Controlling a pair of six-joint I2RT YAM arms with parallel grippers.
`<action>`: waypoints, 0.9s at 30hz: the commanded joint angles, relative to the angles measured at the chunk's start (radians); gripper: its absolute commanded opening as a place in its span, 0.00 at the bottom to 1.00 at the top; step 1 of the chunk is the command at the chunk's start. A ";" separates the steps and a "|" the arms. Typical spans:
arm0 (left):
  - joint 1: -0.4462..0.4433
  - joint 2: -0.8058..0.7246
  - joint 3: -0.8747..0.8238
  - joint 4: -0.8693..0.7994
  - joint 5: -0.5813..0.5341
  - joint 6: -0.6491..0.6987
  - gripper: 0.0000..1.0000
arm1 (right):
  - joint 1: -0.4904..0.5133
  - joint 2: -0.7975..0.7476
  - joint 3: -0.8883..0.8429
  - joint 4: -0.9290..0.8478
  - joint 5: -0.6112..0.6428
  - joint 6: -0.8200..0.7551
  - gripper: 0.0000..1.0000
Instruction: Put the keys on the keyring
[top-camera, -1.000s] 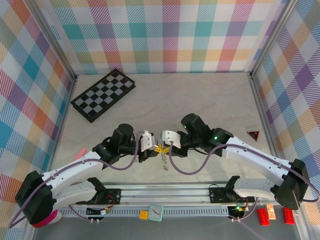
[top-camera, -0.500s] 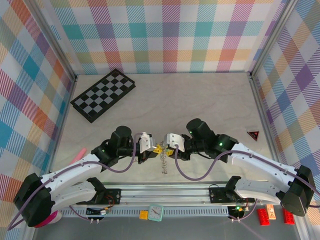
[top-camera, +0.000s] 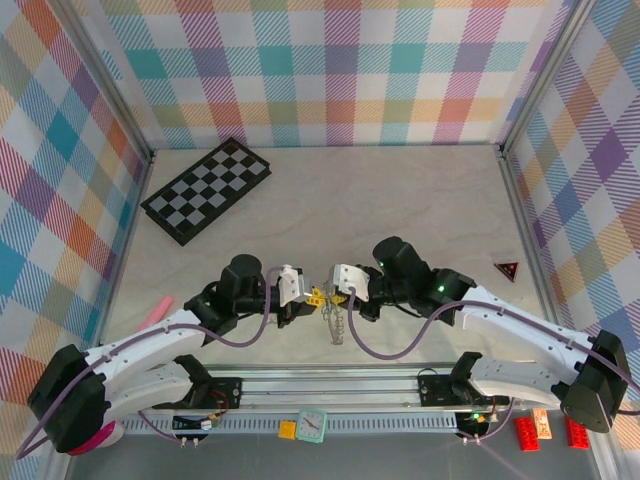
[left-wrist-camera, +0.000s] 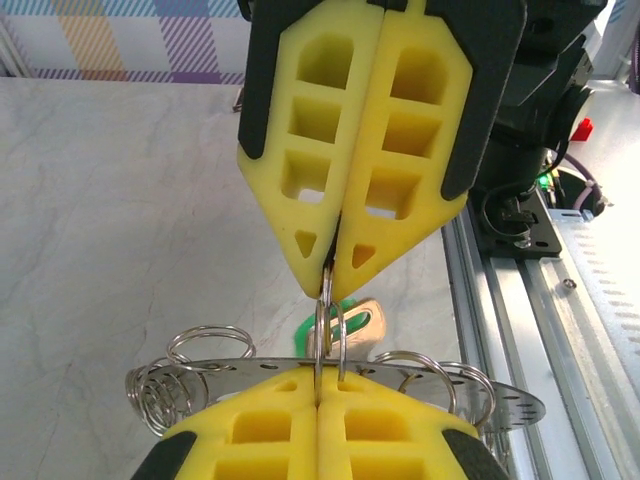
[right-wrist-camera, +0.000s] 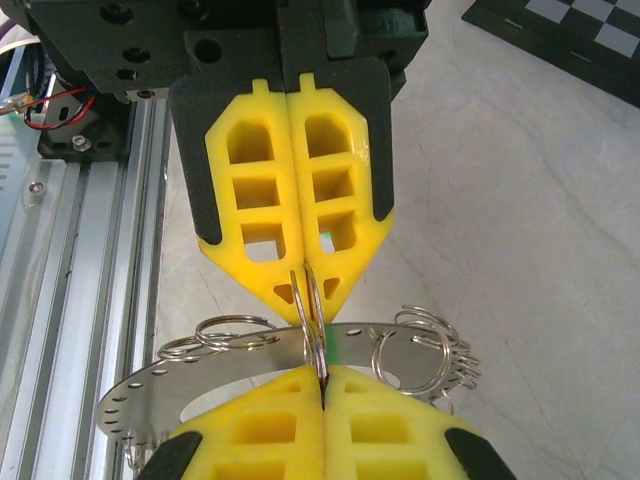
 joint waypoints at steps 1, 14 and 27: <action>-0.010 -0.020 -0.006 0.135 0.033 -0.017 0.00 | 0.000 0.021 -0.036 0.034 -0.037 0.029 0.00; -0.010 -0.018 -0.036 0.221 0.055 -0.038 0.00 | -0.005 -0.103 -0.091 0.137 -0.090 0.041 0.37; -0.010 -0.005 -0.027 0.236 0.094 -0.049 0.00 | -0.005 -0.057 -0.082 0.201 -0.134 0.062 0.20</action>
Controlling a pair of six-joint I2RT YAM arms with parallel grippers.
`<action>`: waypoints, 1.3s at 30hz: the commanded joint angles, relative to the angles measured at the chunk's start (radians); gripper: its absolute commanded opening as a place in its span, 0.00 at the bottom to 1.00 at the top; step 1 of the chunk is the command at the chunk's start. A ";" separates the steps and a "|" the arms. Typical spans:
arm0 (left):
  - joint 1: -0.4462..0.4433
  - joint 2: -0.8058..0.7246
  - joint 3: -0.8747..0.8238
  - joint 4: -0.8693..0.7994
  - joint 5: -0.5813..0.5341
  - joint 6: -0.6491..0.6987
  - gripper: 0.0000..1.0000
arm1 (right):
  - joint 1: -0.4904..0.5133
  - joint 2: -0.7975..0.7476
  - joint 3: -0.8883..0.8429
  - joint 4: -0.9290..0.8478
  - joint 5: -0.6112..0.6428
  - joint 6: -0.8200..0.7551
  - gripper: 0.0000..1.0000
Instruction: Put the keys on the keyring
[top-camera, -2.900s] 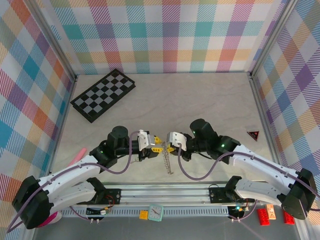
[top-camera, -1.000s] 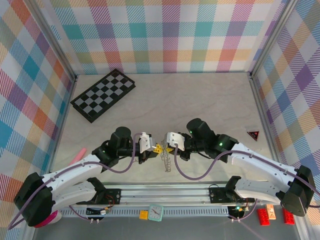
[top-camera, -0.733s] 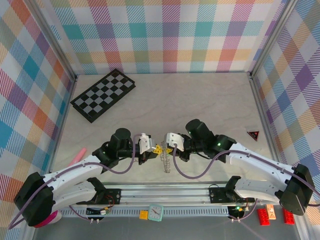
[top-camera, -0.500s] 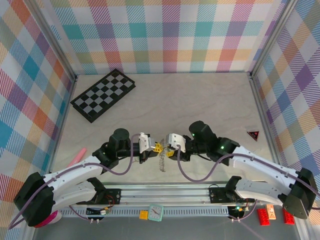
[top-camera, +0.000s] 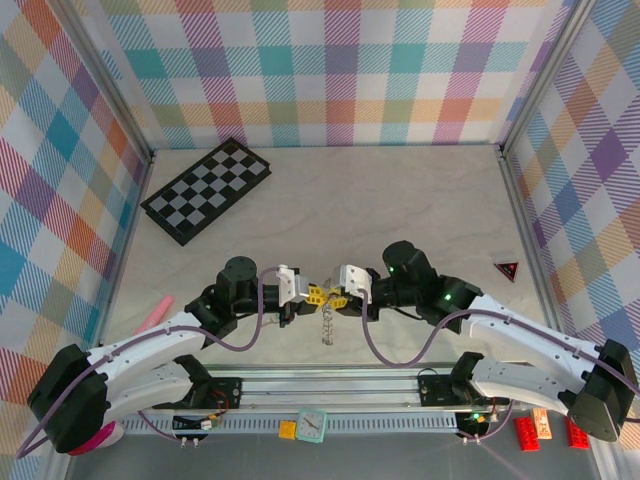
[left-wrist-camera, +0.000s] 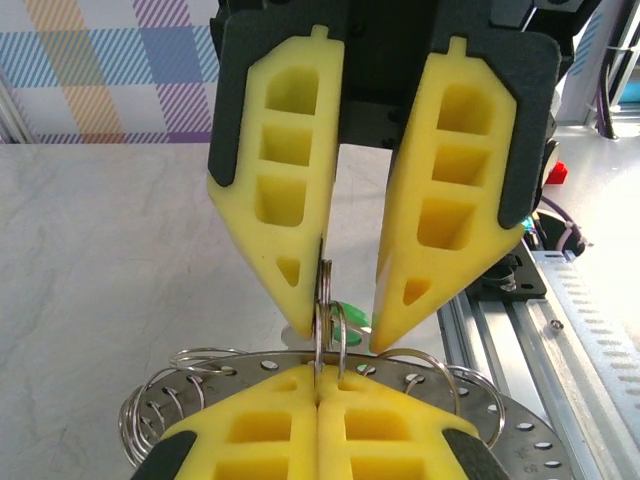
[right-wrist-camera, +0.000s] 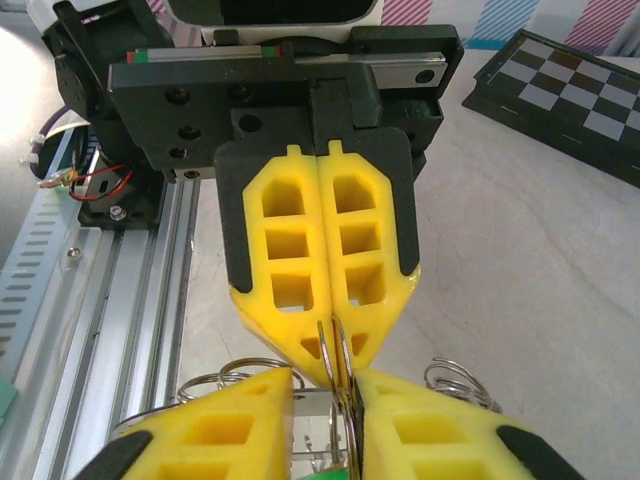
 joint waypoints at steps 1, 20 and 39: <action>-0.010 -0.005 0.003 0.083 0.037 -0.006 0.00 | -0.003 0.015 -0.005 0.032 -0.039 0.002 0.18; -0.010 -0.049 0.128 -0.312 -0.078 0.121 0.32 | -0.001 0.106 0.196 -0.254 0.044 -0.155 0.00; -0.010 -0.016 0.173 -0.332 -0.065 0.159 0.13 | 0.013 0.161 0.256 -0.280 0.003 -0.150 0.00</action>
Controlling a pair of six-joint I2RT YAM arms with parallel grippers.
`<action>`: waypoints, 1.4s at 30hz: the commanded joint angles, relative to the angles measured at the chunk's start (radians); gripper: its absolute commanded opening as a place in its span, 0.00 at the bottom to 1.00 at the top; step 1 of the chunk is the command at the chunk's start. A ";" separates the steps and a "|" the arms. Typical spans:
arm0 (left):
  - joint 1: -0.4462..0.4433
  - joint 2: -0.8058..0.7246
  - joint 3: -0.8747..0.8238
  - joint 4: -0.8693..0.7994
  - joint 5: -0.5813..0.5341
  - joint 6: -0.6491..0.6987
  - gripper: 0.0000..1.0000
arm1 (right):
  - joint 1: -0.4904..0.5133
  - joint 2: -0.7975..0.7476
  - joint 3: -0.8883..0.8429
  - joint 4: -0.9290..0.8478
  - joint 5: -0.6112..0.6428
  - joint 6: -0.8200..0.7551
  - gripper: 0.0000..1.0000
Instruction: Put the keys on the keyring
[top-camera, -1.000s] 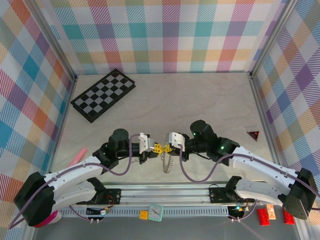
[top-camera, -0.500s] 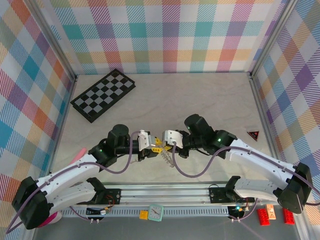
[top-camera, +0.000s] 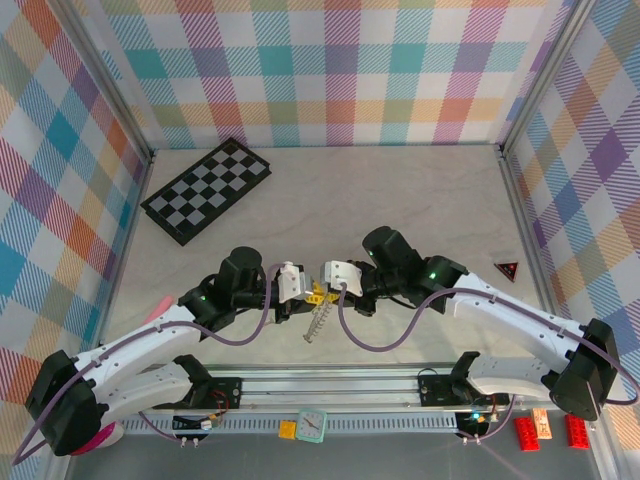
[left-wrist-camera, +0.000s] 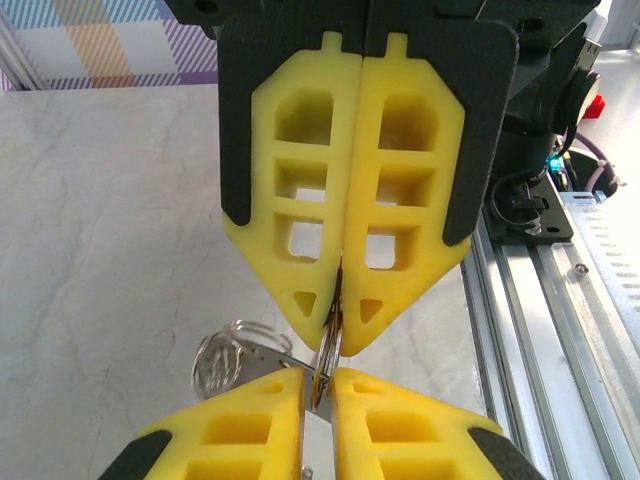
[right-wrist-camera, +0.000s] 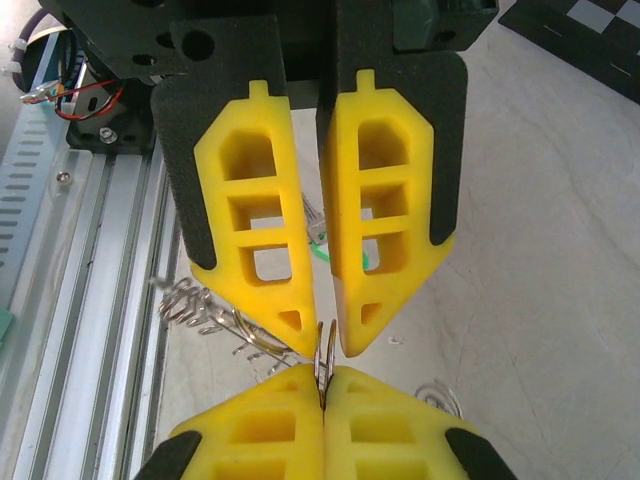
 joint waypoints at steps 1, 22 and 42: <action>-0.009 0.007 0.033 0.012 0.018 0.010 0.11 | 0.009 0.001 0.039 0.006 -0.051 -0.010 0.00; -0.009 -0.035 -0.070 0.153 0.060 -0.036 0.00 | -0.015 -0.120 -0.140 0.176 0.018 0.103 0.33; -0.009 -0.012 -0.047 0.106 0.063 -0.001 0.00 | -0.015 -0.074 -0.095 0.057 0.010 -0.019 0.11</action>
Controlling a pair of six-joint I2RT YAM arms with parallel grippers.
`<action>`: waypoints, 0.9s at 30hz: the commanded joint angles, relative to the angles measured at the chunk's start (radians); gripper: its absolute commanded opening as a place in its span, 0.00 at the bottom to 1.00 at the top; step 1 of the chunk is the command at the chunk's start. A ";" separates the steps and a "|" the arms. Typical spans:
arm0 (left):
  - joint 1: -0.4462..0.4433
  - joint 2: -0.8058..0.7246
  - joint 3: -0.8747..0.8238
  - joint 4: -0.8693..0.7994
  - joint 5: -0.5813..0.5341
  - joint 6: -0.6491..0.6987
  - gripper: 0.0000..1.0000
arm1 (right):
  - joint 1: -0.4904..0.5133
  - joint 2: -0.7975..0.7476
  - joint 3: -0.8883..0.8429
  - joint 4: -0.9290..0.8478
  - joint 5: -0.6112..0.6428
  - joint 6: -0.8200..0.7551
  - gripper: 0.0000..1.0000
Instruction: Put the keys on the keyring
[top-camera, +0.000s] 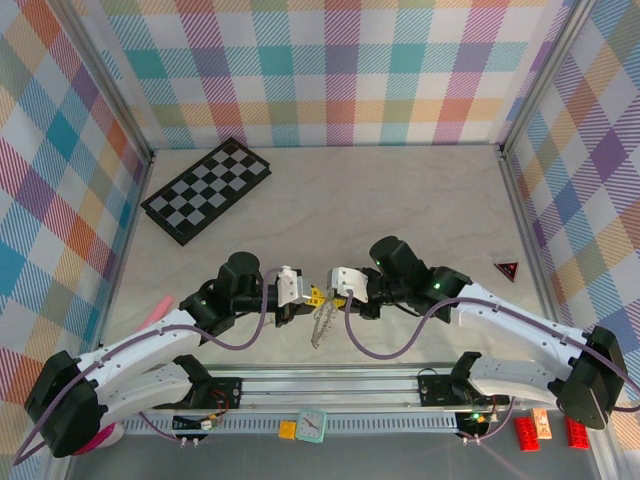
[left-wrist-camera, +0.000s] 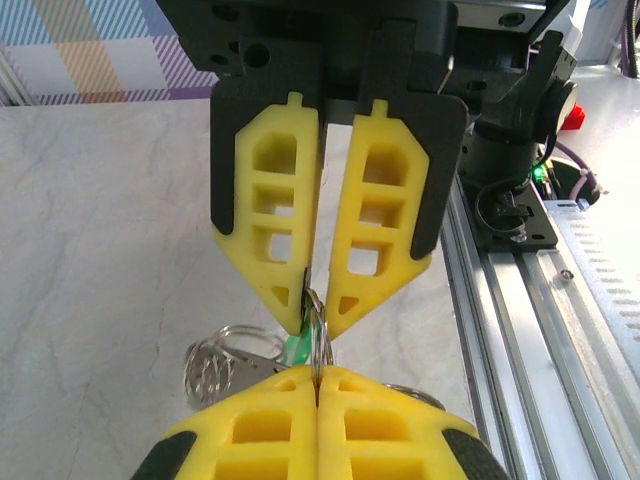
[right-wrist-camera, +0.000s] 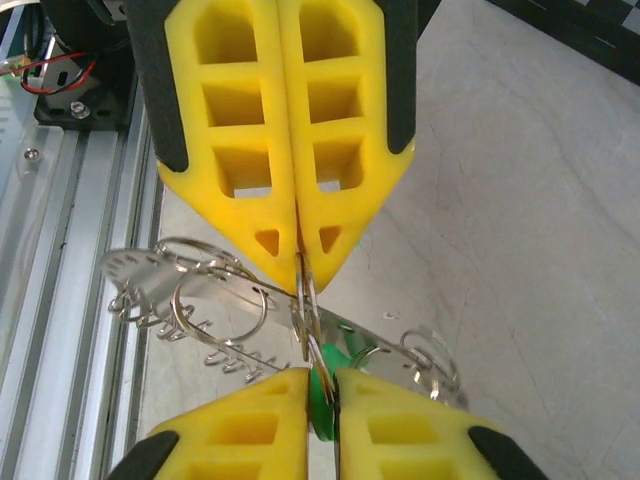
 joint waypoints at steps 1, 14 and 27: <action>-0.010 -0.001 0.017 0.015 0.027 0.021 0.00 | -0.002 -0.012 0.033 -0.030 -0.024 -0.025 0.09; -0.010 -0.030 -0.008 0.062 0.010 0.011 0.00 | -0.002 0.051 0.030 -0.043 -0.009 0.020 0.01; -0.010 -0.025 -0.035 0.114 0.006 -0.014 0.00 | -0.002 -0.064 -0.042 0.094 -0.066 0.051 0.31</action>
